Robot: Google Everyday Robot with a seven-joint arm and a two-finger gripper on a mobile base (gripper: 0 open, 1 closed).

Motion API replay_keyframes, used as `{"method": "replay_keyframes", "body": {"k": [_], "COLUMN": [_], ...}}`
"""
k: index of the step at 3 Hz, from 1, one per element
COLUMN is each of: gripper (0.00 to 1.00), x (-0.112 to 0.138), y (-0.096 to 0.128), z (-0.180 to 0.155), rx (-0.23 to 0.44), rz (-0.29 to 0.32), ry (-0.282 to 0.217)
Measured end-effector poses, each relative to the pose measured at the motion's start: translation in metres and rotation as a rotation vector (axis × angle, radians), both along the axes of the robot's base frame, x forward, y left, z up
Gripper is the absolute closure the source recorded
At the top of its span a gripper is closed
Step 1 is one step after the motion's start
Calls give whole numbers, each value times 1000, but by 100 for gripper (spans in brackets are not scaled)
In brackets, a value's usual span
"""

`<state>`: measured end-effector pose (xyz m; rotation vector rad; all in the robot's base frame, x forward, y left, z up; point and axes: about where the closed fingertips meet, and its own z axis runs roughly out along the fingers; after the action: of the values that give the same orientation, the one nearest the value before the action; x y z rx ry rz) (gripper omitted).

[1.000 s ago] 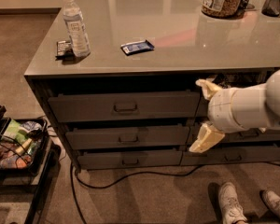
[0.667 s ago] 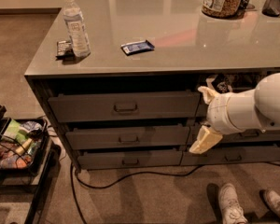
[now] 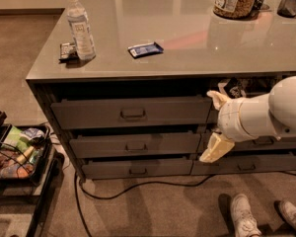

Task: Open middle drawer

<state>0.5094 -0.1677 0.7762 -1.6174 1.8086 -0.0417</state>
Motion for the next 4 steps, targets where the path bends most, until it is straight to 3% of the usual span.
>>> {"method": "replay_keyframes", "body": {"k": [1,2,3,4], "gripper": [0,0,0,0], "x": [-1,-6,-6,-5], "y": [14,26,26,36], "z": [-36,-107,-107,-132], "rx": [-12,29,29,51], "rz": [120,221,222,285], "ry": [57,127,127,140]}}
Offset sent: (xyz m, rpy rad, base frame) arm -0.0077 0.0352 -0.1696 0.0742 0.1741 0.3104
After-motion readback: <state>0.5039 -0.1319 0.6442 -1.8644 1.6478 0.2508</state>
